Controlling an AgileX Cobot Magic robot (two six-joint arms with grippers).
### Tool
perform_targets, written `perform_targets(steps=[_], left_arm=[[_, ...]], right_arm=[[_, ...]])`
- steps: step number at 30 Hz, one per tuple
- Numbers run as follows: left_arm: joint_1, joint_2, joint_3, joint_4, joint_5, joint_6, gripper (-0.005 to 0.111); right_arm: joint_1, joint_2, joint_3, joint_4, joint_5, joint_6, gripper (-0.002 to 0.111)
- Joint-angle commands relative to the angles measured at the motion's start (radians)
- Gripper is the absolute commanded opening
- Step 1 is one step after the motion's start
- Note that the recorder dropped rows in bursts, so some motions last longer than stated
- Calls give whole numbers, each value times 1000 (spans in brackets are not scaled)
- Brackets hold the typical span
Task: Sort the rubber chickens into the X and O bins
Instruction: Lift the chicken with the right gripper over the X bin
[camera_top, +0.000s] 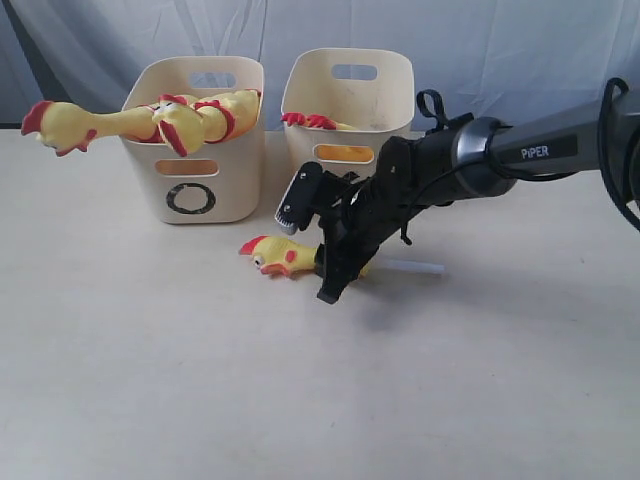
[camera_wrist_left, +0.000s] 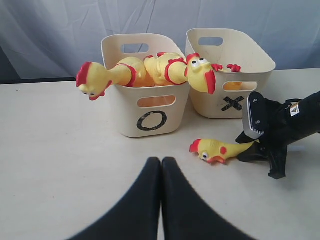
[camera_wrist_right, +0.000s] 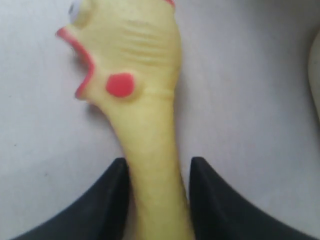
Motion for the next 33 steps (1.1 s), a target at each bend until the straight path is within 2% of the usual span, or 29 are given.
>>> perform_targets(steps=[1, 3, 14, 21, 28, 33], left_arm=[[0, -8, 6, -10, -8, 0, 0], [0, -8, 6, -10, -8, 0, 0], [0, -8, 6, -10, -8, 3, 0], [0, -8, 6, -10, -8, 3, 0], [0, -8, 23, -15, -8, 3, 0], [0, -8, 24, -15, -8, 4, 0]], right_arm=[[0, 4, -4, -7, 24, -3, 11], [0, 4, -4, -7, 38, -3, -1], [0, -109, -4, 9, 262, 76, -1], [0, -245, -4, 113, 282, 155, -1], [0, -370, -4, 161, 117, 192, -1], [0, -401, -4, 233, -173, 245, -1]])
